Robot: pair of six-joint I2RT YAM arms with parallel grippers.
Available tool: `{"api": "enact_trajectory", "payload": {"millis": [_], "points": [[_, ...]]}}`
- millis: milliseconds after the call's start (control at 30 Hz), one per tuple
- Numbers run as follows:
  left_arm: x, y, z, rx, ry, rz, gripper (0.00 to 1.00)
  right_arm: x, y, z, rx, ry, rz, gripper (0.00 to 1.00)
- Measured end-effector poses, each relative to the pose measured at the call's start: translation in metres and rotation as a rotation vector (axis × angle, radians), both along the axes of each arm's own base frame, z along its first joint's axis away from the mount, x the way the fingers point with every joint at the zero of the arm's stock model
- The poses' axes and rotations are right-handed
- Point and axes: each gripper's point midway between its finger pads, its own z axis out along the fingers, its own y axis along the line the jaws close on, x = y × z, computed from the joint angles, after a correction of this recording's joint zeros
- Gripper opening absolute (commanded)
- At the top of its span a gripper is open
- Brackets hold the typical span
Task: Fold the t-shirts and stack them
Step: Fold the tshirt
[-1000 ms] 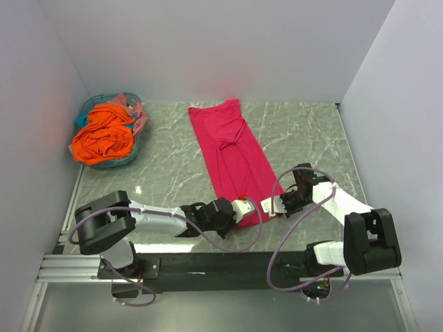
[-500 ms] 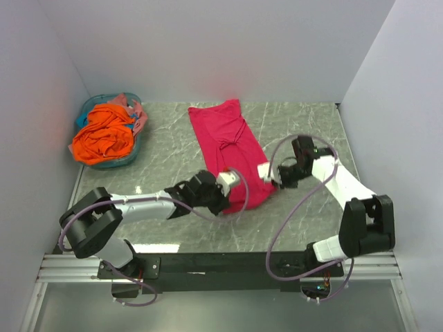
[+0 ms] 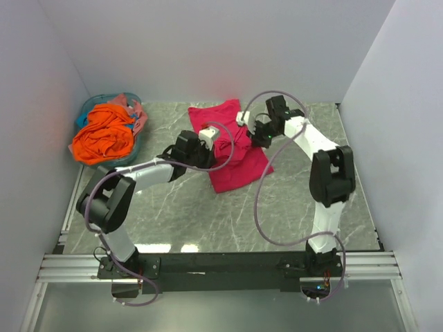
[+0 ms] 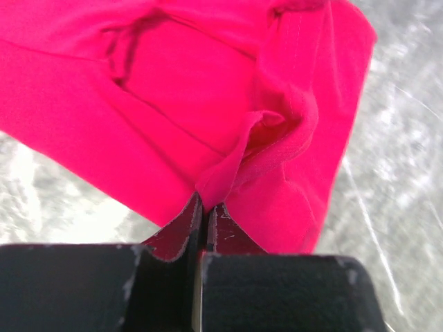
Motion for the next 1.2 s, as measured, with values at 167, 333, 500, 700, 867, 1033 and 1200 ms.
{"api": "enact_trajectory", "payload": {"millis": [167,333,500,700,867,1033,1200], "points": [[0.027,0.015,-0.009,-0.001,0.023,0.046,0.01,0.050,0.011,-0.007,0.011,-0.002,-0.108,0.00],[0.056,0.025,-0.016,-0.010,0.044,0.077,0.01,0.078,0.015,-0.014,0.009,-0.007,-0.184,0.00],[0.079,0.030,-0.021,-0.020,0.053,0.093,0.01,0.097,0.018,-0.018,0.006,-0.025,-0.237,0.00],[0.085,0.032,-0.029,-0.019,0.076,0.091,0.00,0.106,0.019,-0.025,0.008,-0.024,-0.278,0.00],[0.088,0.036,-0.032,-0.021,0.090,0.094,0.00,0.111,0.020,-0.031,0.010,-0.023,-0.295,0.00],[0.090,0.039,-0.032,-0.023,0.095,0.099,0.00,0.114,0.022,-0.028,0.015,-0.034,-0.310,0.00],[0.101,0.039,-0.028,-0.031,0.083,0.103,0.01,0.118,0.026,-0.023,0.022,-0.051,-0.318,0.00]]}}
